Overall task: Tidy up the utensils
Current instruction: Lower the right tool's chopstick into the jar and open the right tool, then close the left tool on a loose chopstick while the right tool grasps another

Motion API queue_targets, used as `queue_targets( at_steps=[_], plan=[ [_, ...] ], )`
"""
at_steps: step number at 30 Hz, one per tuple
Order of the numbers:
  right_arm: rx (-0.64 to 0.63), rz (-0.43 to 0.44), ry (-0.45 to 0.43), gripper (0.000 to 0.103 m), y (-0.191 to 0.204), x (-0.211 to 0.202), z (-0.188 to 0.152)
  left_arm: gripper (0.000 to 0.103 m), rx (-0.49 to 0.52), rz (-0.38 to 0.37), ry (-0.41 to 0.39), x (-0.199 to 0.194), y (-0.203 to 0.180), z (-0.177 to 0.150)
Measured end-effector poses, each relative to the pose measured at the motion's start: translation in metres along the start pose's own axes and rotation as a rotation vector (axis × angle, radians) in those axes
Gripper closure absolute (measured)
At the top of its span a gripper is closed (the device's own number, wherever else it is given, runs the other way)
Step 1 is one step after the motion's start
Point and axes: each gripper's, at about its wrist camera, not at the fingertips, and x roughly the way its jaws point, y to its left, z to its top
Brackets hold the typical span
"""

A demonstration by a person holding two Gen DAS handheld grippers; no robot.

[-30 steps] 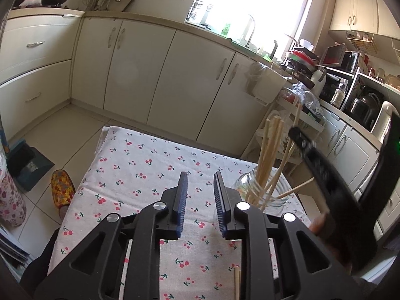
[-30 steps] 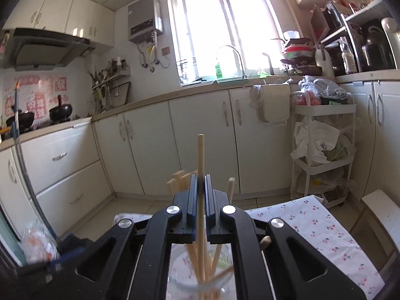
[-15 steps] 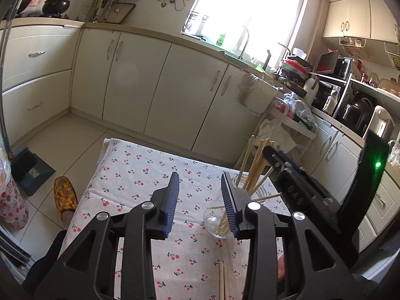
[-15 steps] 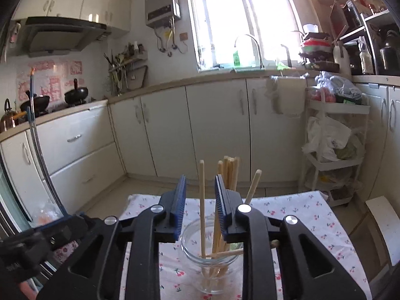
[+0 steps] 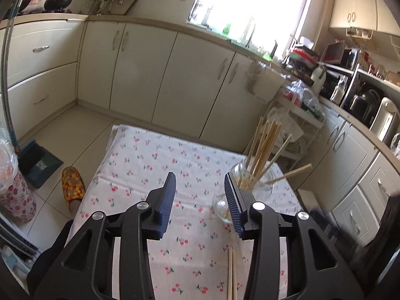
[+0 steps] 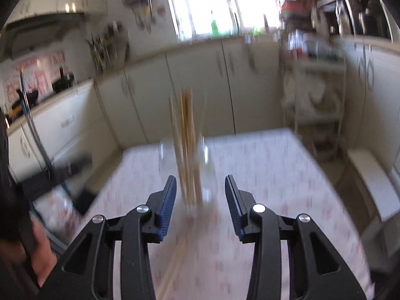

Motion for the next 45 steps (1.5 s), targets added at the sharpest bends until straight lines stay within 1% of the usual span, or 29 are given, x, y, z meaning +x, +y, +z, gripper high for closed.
queue_targets(
  at_steps=[3, 5, 7, 9, 15, 19, 22, 26, 29, 31, 33, 35, 37, 40, 42, 43, 44, 45],
  plan=[
    [0.009, -0.001, 0.111, 0.063, 0.001, 0.008, -0.026, 0.060, 0.019, 0.024, 0.031, 0.000, -0.005, -0.005],
    [0.005, 0.004, 0.155, 0.063, 0.003, 0.010, -0.038, 0.057, 0.037, 0.039, 0.050, -0.002, -0.009, -0.009],
    [-0.005, 0.007, 0.181, 0.063, 0.008, 0.010, -0.046, 0.053, 0.048, 0.048, 0.061, -0.005, -0.011, -0.012],
    [-0.019, 0.014, 0.212, 0.063, 0.013, 0.012, -0.052, 0.052, 0.058, 0.057, 0.072, -0.010, -0.012, -0.015],
    [-0.082, 0.019, 0.278, 0.063, 0.032, 0.017, -0.069, 0.044, 0.070, 0.061, 0.082, -0.024, -0.014, -0.019],
    [-0.134, -0.011, 0.338, 0.063, 0.035, 0.025, -0.088, 0.038, 0.073, 0.078, 0.089, -0.033, -0.010, -0.024],
    [-0.178, -0.032, 0.327, 0.063, 0.032, 0.023, -0.092, 0.036, 0.075, 0.097, 0.105, -0.038, -0.003, -0.030],
    [-0.151, -0.082, 0.328, 0.063, 0.012, 0.022, -0.088, 0.036, 0.078, 0.119, 0.155, -0.035, 0.007, -0.041],
    [-0.115, -0.078, 0.329, 0.063, -0.002, 0.022, -0.084, 0.036, 0.091, 0.108, 0.217, -0.023, 0.004, -0.052],
    [-0.119, -0.066, 0.328, 0.066, -0.004, 0.022, -0.083, 0.036, 0.123, 0.090, 0.260, -0.010, -0.004, -0.061],
    [-0.138, -0.057, 0.326, 0.075, -0.004, 0.022, -0.083, 0.036, 0.175, 0.064, 0.302, 0.008, -0.019, -0.070],
    [-0.159, -0.057, 0.331, 0.088, -0.009, 0.023, -0.081, 0.036, 0.210, 0.055, 0.333, 0.025, -0.030, -0.078],
    [-0.157, -0.073, 0.333, 0.089, -0.021, 0.023, -0.079, 0.036, 0.239, 0.045, 0.376, 0.044, -0.043, -0.086],
    [-0.151, -0.042, 0.351, 0.091, -0.033, 0.025, -0.075, 0.036, 0.292, 0.060, 0.427, 0.068, -0.060, -0.098],
    [-0.152, -0.024, 0.369, 0.090, -0.036, 0.028, -0.071, 0.036, 0.319, 0.067, 0.443, 0.077, -0.067, -0.103],
    [-0.153, -0.024, 0.371, 0.088, -0.037, 0.030, -0.069, 0.037, 0.327, 0.072, 0.445, 0.079, -0.069, -0.105],
    [-0.159, -0.027, 0.369, 0.087, -0.036, 0.033, -0.069, 0.040, 0.334, 0.077, 0.447, 0.082, -0.071, -0.106],
    [-0.166, -0.032, 0.366, 0.087, -0.034, 0.034, -0.069, 0.049, 0.340, 0.082, 0.455, 0.085, -0.072, -0.108]
  ],
)
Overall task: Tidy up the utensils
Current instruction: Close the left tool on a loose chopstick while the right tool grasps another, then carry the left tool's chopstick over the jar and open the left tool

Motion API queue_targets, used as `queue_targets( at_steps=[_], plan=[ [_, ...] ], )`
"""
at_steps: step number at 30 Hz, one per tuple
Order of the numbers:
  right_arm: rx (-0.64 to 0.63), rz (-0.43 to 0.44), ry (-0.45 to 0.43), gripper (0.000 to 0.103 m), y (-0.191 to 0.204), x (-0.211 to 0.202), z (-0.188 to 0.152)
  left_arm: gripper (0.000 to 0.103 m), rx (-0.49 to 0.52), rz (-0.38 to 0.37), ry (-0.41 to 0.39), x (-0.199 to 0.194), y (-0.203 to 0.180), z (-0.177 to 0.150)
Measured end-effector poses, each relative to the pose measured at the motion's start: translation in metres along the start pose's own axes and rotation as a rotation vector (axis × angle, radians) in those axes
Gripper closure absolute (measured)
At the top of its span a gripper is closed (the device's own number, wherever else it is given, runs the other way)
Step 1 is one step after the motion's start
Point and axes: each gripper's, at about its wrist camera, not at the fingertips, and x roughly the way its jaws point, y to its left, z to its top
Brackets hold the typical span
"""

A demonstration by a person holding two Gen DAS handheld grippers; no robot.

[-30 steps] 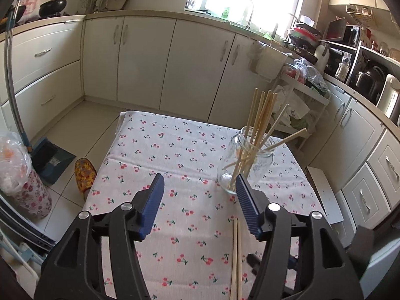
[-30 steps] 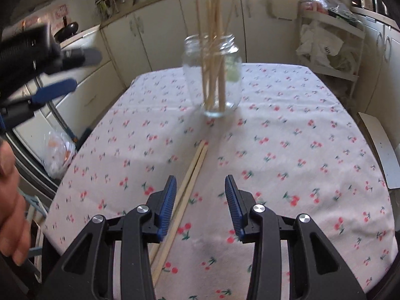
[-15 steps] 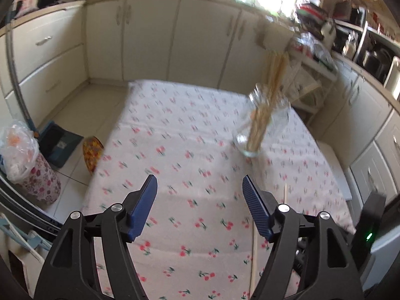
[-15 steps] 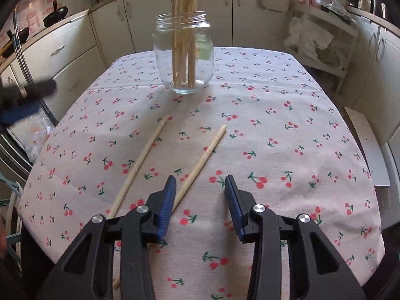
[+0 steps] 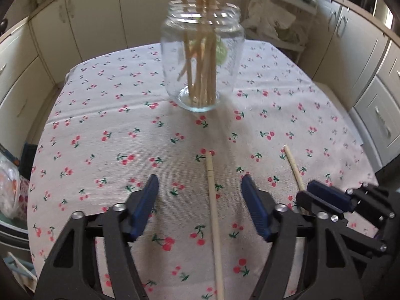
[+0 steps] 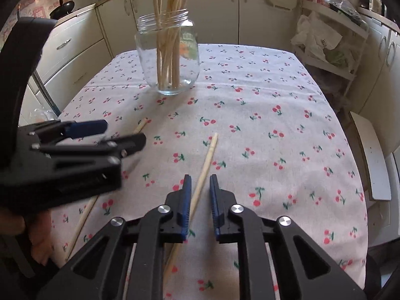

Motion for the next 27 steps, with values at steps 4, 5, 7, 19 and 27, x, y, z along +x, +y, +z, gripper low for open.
queue_targets(
  at_steps=[4, 5, 7, 19, 27],
  plan=[
    [-0.004, 0.003, 0.009, 0.090, 0.005, 0.005, 0.004, 0.075, 0.011, 0.010, -0.003, -0.001, 0.000, -0.001],
    [-0.012, 0.002, 0.013, 0.092, 0.005, 0.005, 0.005, 0.077, 0.012, 0.006, 0.001, -0.001, 0.001, 0.001],
    [-0.023, 0.006, 0.029, 0.092, 0.006, 0.006, 0.008, 0.078, 0.019, -0.002, 0.014, -0.001, 0.002, 0.002],
    [0.024, 0.061, 0.022, 0.097, 0.003, 0.002, 0.017, 0.098, 0.024, -0.043, -0.026, -0.011, 0.006, 0.009],
    [0.205, 0.171, -0.150, 0.097, -0.012, -0.030, 0.042, 0.098, -0.094, -0.105, -0.251, -0.068, 0.045, 0.033]
  ],
)
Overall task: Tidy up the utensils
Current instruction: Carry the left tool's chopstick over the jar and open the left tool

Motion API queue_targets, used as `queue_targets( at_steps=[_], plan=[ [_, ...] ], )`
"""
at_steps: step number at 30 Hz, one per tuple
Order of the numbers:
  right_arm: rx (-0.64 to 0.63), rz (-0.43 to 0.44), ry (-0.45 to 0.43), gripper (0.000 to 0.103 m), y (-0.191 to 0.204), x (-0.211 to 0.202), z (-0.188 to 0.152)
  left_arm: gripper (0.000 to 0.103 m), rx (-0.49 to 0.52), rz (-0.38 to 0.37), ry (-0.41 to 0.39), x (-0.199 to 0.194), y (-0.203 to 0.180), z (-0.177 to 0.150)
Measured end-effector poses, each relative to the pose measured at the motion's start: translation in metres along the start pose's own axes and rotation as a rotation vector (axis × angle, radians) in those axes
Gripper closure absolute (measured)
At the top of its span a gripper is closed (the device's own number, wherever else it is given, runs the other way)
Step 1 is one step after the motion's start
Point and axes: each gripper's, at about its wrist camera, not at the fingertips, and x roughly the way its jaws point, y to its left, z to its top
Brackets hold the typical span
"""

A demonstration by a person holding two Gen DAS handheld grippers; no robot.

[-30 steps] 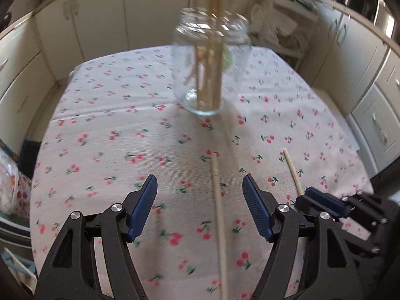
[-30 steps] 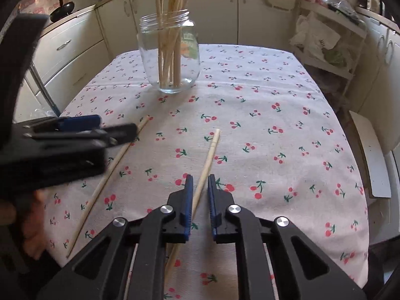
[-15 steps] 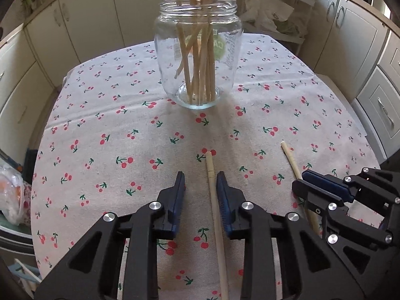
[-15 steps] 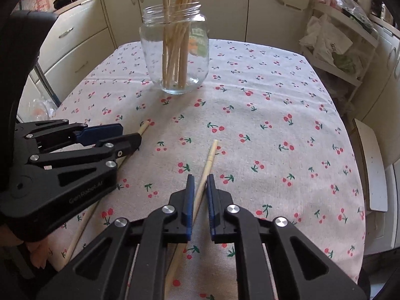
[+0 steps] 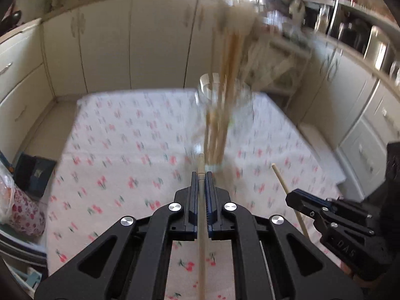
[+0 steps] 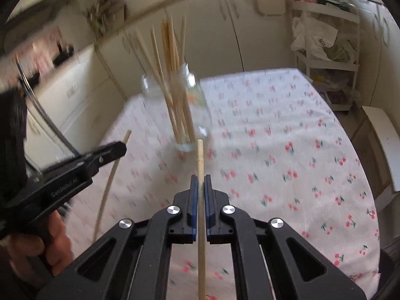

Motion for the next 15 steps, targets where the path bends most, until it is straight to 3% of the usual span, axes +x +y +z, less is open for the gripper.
queue_targets(
  at_steps=[7, 15],
  plan=[
    [0.108, 0.109, -0.190, 0.097, 0.002, -0.030, 0.031, 0.098, -0.053, -0.054, -0.196, -0.042, 0.011, 0.030],
    [0.167, 0.155, -0.405, 0.097, 0.009, -0.055, 0.069, 0.098, -0.084, -0.113, -0.359, -0.070, 0.009, 0.062]
  ],
)
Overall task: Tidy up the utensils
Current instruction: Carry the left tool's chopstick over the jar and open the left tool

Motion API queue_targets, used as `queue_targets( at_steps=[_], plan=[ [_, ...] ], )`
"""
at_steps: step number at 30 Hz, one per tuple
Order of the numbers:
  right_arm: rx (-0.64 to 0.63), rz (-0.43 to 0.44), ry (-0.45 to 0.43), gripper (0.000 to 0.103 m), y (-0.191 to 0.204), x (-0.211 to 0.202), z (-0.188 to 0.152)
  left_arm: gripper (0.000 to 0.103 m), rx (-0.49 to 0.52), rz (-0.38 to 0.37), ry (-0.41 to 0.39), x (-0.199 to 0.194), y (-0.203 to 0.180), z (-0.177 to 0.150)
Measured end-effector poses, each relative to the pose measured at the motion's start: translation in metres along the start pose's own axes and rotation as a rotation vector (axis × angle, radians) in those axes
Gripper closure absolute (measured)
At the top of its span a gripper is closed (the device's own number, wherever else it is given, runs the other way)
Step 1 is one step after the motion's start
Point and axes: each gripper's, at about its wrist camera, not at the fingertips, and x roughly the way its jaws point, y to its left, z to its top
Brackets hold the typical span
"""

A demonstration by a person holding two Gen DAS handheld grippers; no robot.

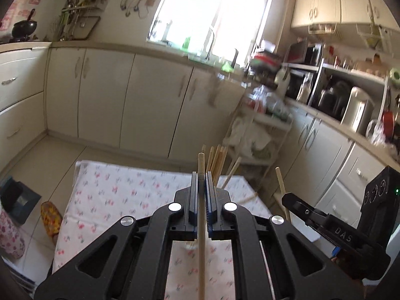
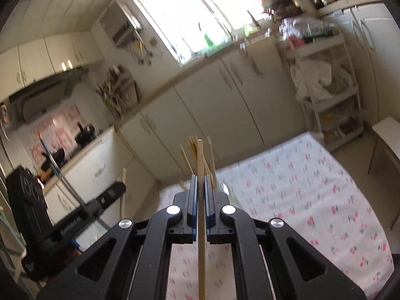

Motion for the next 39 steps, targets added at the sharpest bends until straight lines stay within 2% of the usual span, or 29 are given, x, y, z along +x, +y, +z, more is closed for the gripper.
queue_targets(
  at_steps=[6, 11, 21, 24, 30, 39],
  plan=[
    [-0.010, 0.026, -0.161, 0.097, 0.014, 0.004, 0.034, 0.098, -0.039, -0.022, -0.112, 0.005, -0.004, 0.030],
    [0.004, 0.027, -0.250, 0.097, 0.015, 0.033, 0.056, 0.098, -0.079, -0.025, -0.163, 0.036, -0.003, 0.045],
    [0.026, 0.014, -0.321, 0.097, 0.000, 0.084, 0.068, 0.098, -0.156, -0.013, -0.265, 0.088, 0.010, 0.066],
    [0.023, 0.014, -0.330, 0.097, -0.003, 0.093, 0.068, 0.098, -0.146, 0.005, -0.299, 0.094, 0.010, 0.068],
    [0.029, 0.011, -0.333, 0.097, -0.010, 0.103, 0.062, 0.098, -0.116, 0.002, -0.303, 0.101, 0.009, 0.060],
    [0.024, 0.007, -0.340, 0.097, -0.010, 0.111, 0.051, 0.098, -0.024, -0.017, -0.240, 0.100, -0.003, 0.035]
  ],
)
